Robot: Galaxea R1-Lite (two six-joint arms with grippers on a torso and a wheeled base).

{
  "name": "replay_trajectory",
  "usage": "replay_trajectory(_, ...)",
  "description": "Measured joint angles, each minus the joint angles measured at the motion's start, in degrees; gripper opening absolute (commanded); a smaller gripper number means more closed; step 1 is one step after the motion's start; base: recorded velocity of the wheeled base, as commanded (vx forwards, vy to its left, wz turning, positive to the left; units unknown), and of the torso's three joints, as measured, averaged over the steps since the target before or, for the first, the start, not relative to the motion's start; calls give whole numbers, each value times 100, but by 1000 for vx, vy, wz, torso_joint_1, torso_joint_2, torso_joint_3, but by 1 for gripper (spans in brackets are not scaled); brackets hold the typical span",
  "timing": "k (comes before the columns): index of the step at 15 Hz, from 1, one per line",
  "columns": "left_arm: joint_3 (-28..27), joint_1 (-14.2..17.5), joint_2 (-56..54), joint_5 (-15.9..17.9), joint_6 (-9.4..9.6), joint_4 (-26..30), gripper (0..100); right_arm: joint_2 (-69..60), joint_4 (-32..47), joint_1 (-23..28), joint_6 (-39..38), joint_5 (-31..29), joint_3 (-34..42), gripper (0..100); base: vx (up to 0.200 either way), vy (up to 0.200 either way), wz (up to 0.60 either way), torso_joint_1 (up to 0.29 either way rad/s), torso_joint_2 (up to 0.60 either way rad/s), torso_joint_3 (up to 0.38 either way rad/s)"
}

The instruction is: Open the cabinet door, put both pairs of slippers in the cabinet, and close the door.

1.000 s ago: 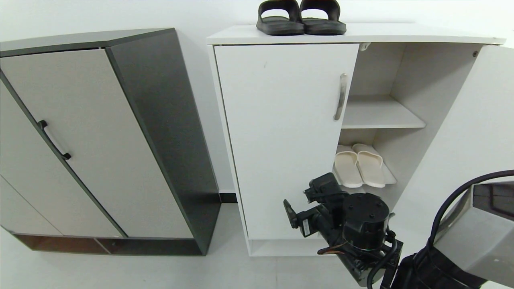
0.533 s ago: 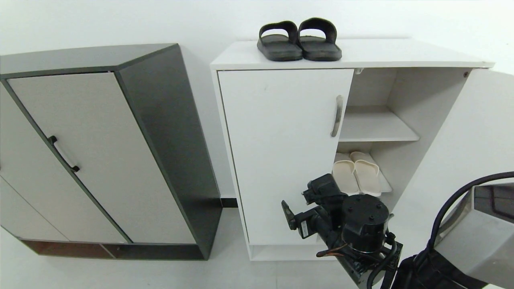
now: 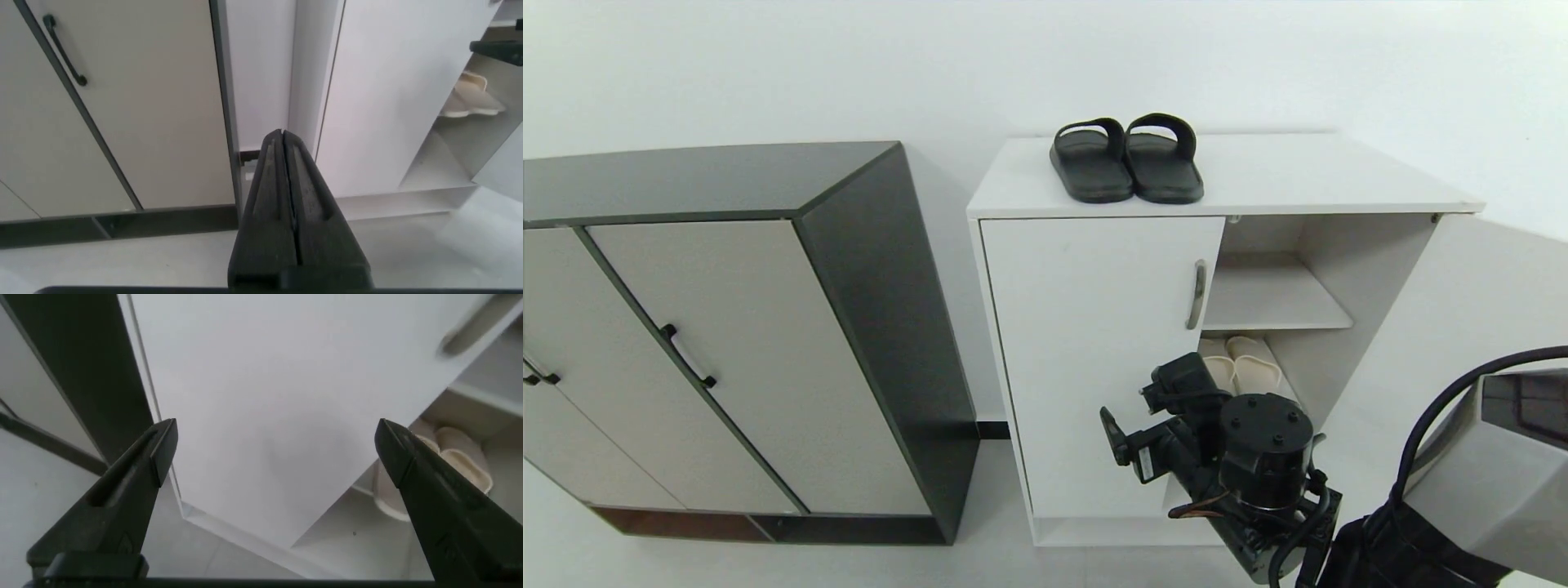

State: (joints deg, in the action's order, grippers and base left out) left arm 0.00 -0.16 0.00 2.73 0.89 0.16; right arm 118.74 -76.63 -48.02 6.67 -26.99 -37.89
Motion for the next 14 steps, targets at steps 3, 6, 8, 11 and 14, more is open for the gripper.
replay_trajectory(3,0,0,0,-2,0,2,0,0,0,0,0,0,-1,100,0,0,0,168,-483,-315)
replay_trajectory(6,0,-2,0,0,-2,2,0,0,-1,-5,0,1,-4,100,0,0,0,185,-504,-307)
replay_trajectory(8,0,-2,0,0,-2,2,0,0,0,0,-2,1,-1,100,0,0,0,207,-522,-310)
replay_trajectory(11,0,0,0,0,-2,2,0,0,2,-2,-2,1,2,100,0,0,0,224,-540,-313)
replay_trajectory(14,0,-2,0,0,0,2,0,0,2,-2,0,1,2,100,0,0,0,237,-549,-320)
